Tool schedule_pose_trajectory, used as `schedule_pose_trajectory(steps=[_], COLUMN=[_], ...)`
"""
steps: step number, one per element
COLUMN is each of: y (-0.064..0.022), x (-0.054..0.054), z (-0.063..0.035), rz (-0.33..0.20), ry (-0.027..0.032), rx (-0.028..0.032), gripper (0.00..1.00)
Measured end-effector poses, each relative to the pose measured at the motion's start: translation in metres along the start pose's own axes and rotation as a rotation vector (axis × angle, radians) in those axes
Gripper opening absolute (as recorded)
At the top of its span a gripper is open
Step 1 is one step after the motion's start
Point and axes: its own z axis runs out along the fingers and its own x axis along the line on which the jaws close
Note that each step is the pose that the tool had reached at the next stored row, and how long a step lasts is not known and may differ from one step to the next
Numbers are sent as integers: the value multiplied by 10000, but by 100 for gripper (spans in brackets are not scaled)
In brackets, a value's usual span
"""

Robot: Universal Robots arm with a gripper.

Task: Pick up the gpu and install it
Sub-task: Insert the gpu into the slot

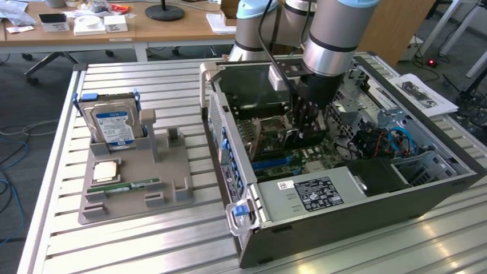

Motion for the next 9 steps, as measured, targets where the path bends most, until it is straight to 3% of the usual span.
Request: schedule_pose_trajectory(steps=[9], y=[34], x=[38], z=[10], rz=[3], ry=[-2], rx=[1], gripper=[27])
